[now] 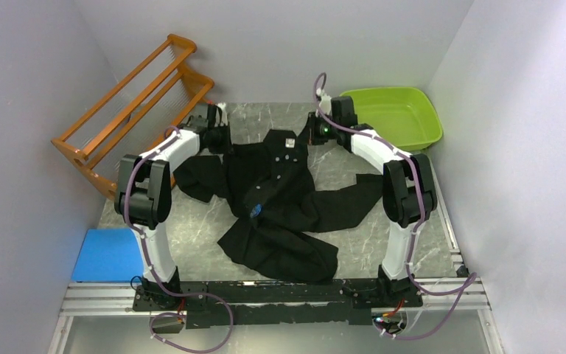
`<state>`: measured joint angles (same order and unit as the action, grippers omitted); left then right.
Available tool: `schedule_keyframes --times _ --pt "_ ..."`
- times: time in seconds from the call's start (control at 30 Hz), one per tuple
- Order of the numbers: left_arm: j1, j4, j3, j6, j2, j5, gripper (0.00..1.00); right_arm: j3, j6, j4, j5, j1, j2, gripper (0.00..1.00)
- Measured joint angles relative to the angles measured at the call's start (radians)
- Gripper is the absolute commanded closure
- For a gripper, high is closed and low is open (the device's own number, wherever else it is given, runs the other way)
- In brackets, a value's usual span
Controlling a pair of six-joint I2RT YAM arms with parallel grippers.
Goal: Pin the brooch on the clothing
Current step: Flatten out the clothes at the center of the board.
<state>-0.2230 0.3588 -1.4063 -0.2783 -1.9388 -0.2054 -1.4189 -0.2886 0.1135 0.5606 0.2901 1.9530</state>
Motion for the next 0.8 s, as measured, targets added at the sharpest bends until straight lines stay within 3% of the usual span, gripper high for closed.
schedule_keyframes --times 0.43,0.47,0.5,0.57,0.6,0.7,0.73,0.8 --pt "0.101 -0.067 -0.356 0.000 -0.027 -0.076 0.97 -0.479 0.020 0.038 -0.047 -0.041 0.166 1.00" --pt "0.103 -0.066 -0.383 -0.001 -0.040 -0.080 0.96 -0.505 0.020 0.037 -0.061 -0.042 0.180 0.91" --pt "0.104 -0.063 -0.418 -0.001 -0.060 -0.084 0.86 -0.529 0.022 0.037 -0.074 -0.043 0.193 0.72" --pt "0.104 -0.052 -0.487 0.004 -0.106 -0.081 0.50 -0.584 0.033 0.037 -0.114 -0.043 0.223 0.50" --pt "0.105 -0.035 -0.523 0.009 -0.129 -0.065 0.37 -0.605 0.043 0.036 -0.148 -0.045 0.234 0.39" --pt "0.129 0.003 -0.573 0.011 -0.166 -0.032 0.18 -0.618 0.068 0.034 -0.235 -0.069 0.237 0.08" --pt "0.139 0.008 -0.559 0.002 -0.161 -0.024 0.14 -0.605 0.077 0.024 -0.259 -0.080 0.227 0.01" --pt "0.156 -0.019 -0.462 -0.012 -0.107 -0.014 0.06 -0.519 0.079 -0.014 -0.291 -0.093 0.179 0.00"
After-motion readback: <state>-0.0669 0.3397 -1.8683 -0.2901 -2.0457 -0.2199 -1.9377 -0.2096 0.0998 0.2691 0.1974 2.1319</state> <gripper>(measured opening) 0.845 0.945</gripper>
